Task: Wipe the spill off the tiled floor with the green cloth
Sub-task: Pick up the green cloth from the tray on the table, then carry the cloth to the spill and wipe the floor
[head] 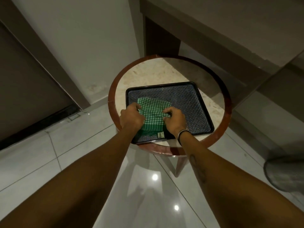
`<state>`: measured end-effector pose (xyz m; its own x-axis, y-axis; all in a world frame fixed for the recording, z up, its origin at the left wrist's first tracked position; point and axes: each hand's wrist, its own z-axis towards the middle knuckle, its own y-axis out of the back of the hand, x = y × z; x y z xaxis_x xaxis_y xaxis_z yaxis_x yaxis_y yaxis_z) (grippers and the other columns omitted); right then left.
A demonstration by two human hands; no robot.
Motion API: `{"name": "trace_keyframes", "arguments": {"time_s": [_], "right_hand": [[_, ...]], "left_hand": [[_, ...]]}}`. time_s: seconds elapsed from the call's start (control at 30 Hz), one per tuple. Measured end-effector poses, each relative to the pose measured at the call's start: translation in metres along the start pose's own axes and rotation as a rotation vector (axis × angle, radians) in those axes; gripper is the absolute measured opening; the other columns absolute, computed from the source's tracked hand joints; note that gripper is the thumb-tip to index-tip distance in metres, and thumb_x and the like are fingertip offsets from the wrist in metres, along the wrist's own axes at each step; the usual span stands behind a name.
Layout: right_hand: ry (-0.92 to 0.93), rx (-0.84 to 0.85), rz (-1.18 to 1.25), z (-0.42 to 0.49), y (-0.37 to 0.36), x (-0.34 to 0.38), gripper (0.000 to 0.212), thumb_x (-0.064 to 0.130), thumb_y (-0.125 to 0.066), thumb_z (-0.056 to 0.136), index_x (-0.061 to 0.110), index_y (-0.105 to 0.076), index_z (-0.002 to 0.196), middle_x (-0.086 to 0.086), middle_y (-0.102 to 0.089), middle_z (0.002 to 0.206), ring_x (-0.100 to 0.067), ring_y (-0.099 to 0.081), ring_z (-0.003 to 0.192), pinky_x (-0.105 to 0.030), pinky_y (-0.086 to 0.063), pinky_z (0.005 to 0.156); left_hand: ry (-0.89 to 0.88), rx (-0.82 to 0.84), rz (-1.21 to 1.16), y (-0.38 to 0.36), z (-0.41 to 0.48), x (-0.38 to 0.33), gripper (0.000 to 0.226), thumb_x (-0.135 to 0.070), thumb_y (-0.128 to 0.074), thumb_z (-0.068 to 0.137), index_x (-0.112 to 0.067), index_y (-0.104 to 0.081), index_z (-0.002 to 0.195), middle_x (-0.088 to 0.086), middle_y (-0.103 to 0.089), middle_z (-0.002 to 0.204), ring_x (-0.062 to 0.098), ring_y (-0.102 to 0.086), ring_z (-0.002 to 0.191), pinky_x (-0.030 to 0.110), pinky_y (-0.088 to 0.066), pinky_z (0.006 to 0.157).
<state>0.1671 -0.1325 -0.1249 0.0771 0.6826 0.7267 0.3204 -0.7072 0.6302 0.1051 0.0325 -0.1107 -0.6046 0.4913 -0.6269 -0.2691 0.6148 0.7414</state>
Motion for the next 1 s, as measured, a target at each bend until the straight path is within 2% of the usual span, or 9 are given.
{"name": "trace_keyframes", "arguments": {"time_s": [0.1,0.23,0.27,0.4,0.53,0.67,0.8,0.9,1.0], "right_hand": [[-0.041,-0.037,0.245,-0.013,0.010,0.014,0.023,-0.002,-0.077,0.099,0.006,-0.076,0.122,-0.011,-0.075,0.133,-0.029,-0.069,0.130,-0.047,-0.056,0.118],[-0.015,-0.051,0.472,-0.070,0.031,0.041,0.025,-0.004,-0.076,0.098,0.007,-0.077,0.120,-0.012,-0.076,0.125,-0.026,-0.071,0.121,-0.045,-0.061,0.110],[-0.024,-0.047,0.521,-0.089,0.035,0.048,0.026,-0.004,-0.076,0.098,0.010,-0.078,0.120,-0.012,-0.077,0.126,-0.027,-0.072,0.121,-0.042,-0.063,0.107],[-0.103,-0.025,0.665,-0.172,0.036,0.080,0.030,-0.005,-0.074,0.098,0.023,-0.079,0.110,0.003,-0.079,0.112,-0.015,-0.076,0.103,-0.024,-0.067,0.083],[-0.171,-0.064,0.753,-0.266,0.015,0.107,0.040,-0.014,-0.071,0.095,0.025,-0.080,0.102,0.003,-0.080,0.106,-0.010,-0.077,0.088,-0.017,-0.063,0.069],[-0.187,-0.078,0.752,-0.365,-0.024,0.121,0.041,-0.020,-0.067,0.092,0.016,-0.080,0.107,-0.007,-0.080,0.115,-0.021,-0.075,0.100,-0.027,-0.066,0.083],[-0.260,-0.070,0.762,-0.455,-0.074,0.106,0.041,-0.022,-0.062,0.092,0.011,-0.079,0.109,-0.014,-0.079,0.119,-0.027,-0.076,0.099,-0.020,-0.065,0.070],[-0.398,-0.050,0.801,-0.508,-0.119,0.082,0.032,-0.008,-0.075,0.094,0.011,-0.076,0.120,-0.021,-0.080,0.122,-0.035,-0.079,0.102,-0.035,-0.068,0.075],[-0.554,-0.047,0.836,-0.550,-0.161,0.057,0.036,0.015,-0.083,0.098,0.015,-0.071,0.132,-0.027,-0.079,0.121,-0.030,-0.079,0.093,-0.033,-0.065,0.072]], "left_hand": [[0.111,-0.005,-0.319,0.019,-0.005,-0.009,0.026,0.001,-0.080,0.095,-0.020,-0.067,0.105,0.004,-0.074,0.100,0.017,-0.067,0.081,0.032,-0.059,0.071],[0.196,-0.017,-0.701,0.071,-0.043,-0.010,0.031,0.007,-0.068,0.096,-0.024,-0.069,0.094,-0.004,-0.070,0.092,0.010,-0.071,0.073,0.016,-0.055,0.049],[0.217,0.003,-0.776,0.086,-0.057,-0.006,0.032,0.007,-0.066,0.096,-0.025,-0.070,0.093,-0.004,-0.072,0.092,0.010,-0.073,0.073,0.018,-0.057,0.050],[0.302,0.135,-0.934,0.140,-0.115,0.028,0.029,0.008,-0.064,0.098,-0.019,-0.073,0.103,0.010,-0.078,0.113,0.025,-0.076,0.094,0.036,-0.066,0.077],[0.474,0.244,-1.095,0.183,-0.173,0.078,0.037,0.007,-0.072,0.097,0.007,-0.071,0.134,0.028,-0.077,0.134,0.028,-0.078,0.089,0.041,-0.069,0.081],[0.607,0.431,-1.111,0.221,-0.237,0.144,0.029,-0.005,-0.086,0.093,0.008,-0.077,0.118,0.022,-0.084,0.116,0.026,-0.084,0.077,0.040,-0.073,0.073],[0.598,0.462,-0.984,0.245,-0.301,0.226,0.041,0.003,-0.089,0.087,0.005,-0.076,0.126,0.019,-0.085,0.120,0.025,-0.085,0.085,0.035,-0.072,0.072],[0.550,0.390,-0.874,0.249,-0.344,0.282,0.056,0.010,-0.085,0.086,-0.005,-0.072,0.138,0.015,-0.083,0.130,0.028,-0.081,0.103,0.037,-0.067,0.081],[0.560,0.378,-0.877,0.243,-0.384,0.329,0.058,0.016,-0.080,0.086,-0.003,-0.069,0.140,0.017,-0.081,0.134,0.034,-0.080,0.111,0.038,-0.067,0.084]]}}
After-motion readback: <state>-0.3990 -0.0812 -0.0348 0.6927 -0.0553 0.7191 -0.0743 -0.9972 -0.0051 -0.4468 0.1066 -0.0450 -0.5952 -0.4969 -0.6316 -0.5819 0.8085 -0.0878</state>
